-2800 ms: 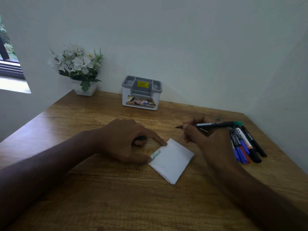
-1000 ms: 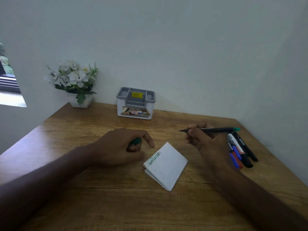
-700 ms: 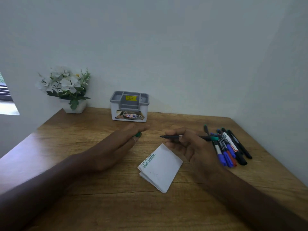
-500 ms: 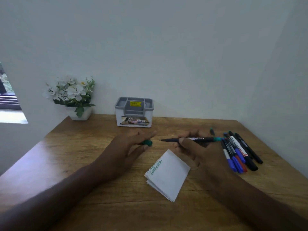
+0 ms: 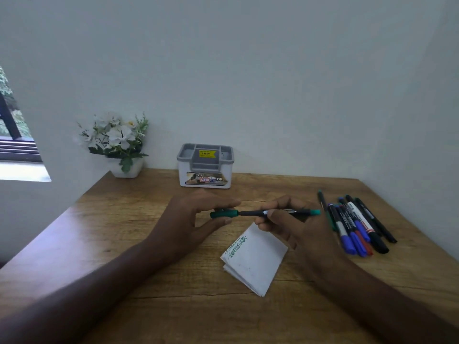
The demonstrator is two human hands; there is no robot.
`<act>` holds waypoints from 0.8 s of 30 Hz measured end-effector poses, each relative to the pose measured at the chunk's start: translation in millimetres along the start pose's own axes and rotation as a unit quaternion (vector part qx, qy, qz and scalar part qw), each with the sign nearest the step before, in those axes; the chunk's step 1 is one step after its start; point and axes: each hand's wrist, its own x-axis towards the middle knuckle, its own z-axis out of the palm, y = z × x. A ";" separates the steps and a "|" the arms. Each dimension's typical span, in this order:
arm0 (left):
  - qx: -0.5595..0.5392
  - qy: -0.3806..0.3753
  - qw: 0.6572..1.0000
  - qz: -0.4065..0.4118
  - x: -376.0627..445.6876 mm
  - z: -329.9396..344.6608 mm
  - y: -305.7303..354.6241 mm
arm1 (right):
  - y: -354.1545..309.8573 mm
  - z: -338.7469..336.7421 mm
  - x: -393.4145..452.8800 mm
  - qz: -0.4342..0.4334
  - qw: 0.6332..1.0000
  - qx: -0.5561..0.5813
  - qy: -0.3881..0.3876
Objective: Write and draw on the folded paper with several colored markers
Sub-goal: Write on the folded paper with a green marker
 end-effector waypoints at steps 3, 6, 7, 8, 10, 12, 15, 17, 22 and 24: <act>0.008 0.003 1.000 0.013 -0.5 2.3 -4.0 | -0.2 1.1 -1.1 -0.013 0.999 -0.041 -0.008; 0.041 0.004 0.999 0.033 -0.3 5.1 -6.1 | 2.4 2.4 -0.9 -0.035 0.991 -0.124 -0.018; 0.059 0.002 0.998 0.037 0.1 6.1 -6.6 | 3.7 3.1 -0.7 -0.047 0.985 -0.167 -0.024; 0.075 -0.001 0.996 0.040 0.9 7.1 -7.5 | 4.4 4.1 -1.1 -0.060 0.976 -0.205 -0.032; 0.095 -0.011 0.994 0.046 2.3 8.2 -9.1 | 5.4 6.3 -1.7 -0.085 0.965 -0.246 -0.039; 0.138 -0.010 0.989 0.055 3.2 9.1 -9.0 | 6.5 6.8 -1.7 -0.095 0.959 -0.265 -0.021; 0.174 -0.002 0.982 0.069 1.8 12.8 -9.3 | 9.6 6.5 -0.8 -0.093 0.958 -0.270 -0.002; 0.175 0.008 0.982 0.077 1.8 15.6 -9.0 | 10.6 7.4 -0.8 -0.096 0.961 -0.260 0.000; 0.169 0.009 0.982 0.085 2.8 18.2 -4.2 | 10.0 9.5 -3.1 -0.123 0.959 -0.253 0.006; 0.165 -0.007 0.983 0.082 2.7 19.1 -4.4 | 12.2 10.8 -3.5 -0.126 0.957 -0.261 0.004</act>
